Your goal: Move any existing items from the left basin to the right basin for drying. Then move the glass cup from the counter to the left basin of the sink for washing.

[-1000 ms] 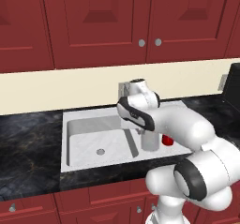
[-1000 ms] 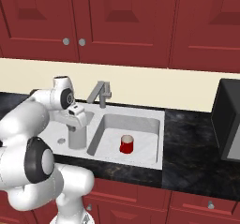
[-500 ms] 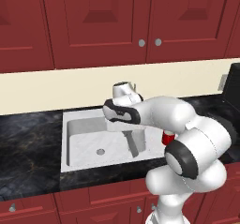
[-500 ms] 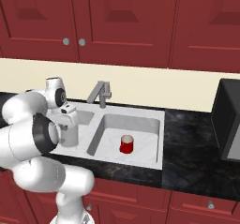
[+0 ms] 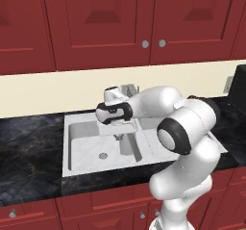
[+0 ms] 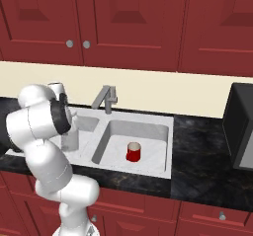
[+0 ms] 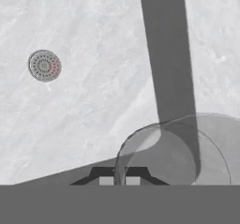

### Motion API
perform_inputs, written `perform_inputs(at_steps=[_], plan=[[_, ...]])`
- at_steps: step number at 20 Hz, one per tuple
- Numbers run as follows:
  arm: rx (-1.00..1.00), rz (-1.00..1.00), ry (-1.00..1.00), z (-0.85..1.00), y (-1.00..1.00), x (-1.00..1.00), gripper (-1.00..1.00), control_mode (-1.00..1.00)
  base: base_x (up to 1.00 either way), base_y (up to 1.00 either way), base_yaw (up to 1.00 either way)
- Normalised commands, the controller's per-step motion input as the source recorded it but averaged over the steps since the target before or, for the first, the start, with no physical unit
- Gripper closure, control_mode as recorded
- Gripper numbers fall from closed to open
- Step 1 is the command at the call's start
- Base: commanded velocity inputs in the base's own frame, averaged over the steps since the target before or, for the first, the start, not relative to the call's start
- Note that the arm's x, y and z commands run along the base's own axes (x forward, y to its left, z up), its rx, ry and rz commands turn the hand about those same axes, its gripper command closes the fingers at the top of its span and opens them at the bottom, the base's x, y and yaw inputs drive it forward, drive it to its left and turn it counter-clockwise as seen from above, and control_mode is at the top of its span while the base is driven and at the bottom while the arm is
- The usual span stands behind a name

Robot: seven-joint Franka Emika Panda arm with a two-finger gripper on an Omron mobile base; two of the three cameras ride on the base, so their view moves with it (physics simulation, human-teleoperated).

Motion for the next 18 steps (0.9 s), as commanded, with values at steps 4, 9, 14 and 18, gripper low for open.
perform_inputs(at_steps=[4, 9, 14, 18], plan=[[0.00, 0.01, 0.01, -0.33, 0.34, 0.27, 1.00, -1.00, 0.00, 0.00, 0.00], [0.00, 0.00, -0.01, -0.41, 0.21, 0.21, 1.00, -1.00, 0.00, 0.00, 0.00], [0.00, 0.00, -0.01, -0.31, 0.14, 0.21, 1.00, -1.00, 0.00, 0.00, 0.00], [0.00, 0.00, 0.00, -0.22, 0.11, 0.28, 1.00, -1.00, 0.00, 0.00, 0.00]])
